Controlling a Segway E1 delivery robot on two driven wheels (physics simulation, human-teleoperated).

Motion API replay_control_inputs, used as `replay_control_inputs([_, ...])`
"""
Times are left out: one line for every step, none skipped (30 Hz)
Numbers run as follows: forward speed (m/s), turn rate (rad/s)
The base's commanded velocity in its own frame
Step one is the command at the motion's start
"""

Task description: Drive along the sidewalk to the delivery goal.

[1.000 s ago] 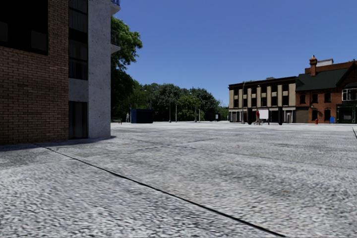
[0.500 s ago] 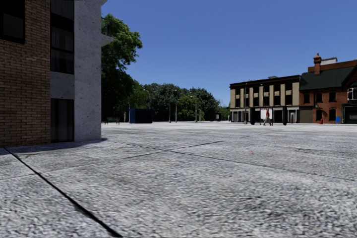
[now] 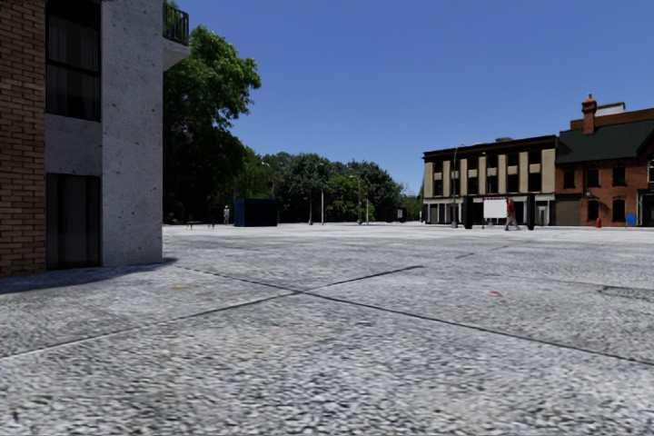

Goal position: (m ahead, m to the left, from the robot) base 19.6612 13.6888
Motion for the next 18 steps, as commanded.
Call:
replay_control_inputs([2.0, 0.0])
replay_control_inputs([2.0, 0.0])
replay_control_inputs([2.0, 0.0])
replay_control_inputs([2.0, 0.0])
replay_control_inputs([2.0, 0.0])
replay_control_inputs([2.0, 0.0])
replay_control_inputs([2.0, 0.0])
replay_control_inputs([2.0, 0.0])
replay_control_inputs([2.0, 0.0])
replay_control_inputs([2.0, 0.0])
replay_control_inputs([2.0, 0.0])
replay_control_inputs([2.0, 0.0])
replay_control_inputs([2.0, 0.0])
replay_control_inputs([2.0, 0.0])
replay_control_inputs([2.0, 0.0])
replay_control_inputs([2.0, 0.0])
replay_control_inputs([2.0, 0.0])
replay_control_inputs([2.0, 0.0])
